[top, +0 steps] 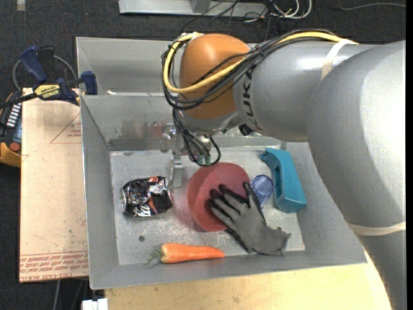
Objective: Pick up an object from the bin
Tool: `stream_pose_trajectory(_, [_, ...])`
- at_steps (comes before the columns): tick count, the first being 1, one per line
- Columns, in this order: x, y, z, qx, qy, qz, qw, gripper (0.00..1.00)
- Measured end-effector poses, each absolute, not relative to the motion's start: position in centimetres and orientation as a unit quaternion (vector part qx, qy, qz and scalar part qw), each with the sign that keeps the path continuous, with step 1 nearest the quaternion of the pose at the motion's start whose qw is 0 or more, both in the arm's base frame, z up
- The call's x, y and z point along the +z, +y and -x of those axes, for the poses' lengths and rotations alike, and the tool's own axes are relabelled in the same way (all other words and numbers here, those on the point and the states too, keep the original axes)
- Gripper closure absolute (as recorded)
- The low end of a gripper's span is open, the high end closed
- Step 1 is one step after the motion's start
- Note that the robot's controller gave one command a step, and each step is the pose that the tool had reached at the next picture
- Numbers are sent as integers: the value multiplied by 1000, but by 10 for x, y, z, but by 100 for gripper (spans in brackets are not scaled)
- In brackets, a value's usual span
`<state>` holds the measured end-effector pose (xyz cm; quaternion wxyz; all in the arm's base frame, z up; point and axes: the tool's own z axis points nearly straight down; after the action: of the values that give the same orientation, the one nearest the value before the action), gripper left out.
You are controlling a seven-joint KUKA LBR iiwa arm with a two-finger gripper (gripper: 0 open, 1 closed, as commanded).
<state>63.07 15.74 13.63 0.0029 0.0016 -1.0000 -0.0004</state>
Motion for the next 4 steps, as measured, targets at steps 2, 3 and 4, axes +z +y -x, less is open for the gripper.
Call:
stream_pose_trajectory(2, [76, 199, -613, -4, -998, -63, 1, 0])
stream_pose_trajectory(3, [128, 201, -609, -2, -1000, -27, -4, 0])
stream_pose_trajectory(4, [99, 204, -598, -4, -998, -62, 1, 0])
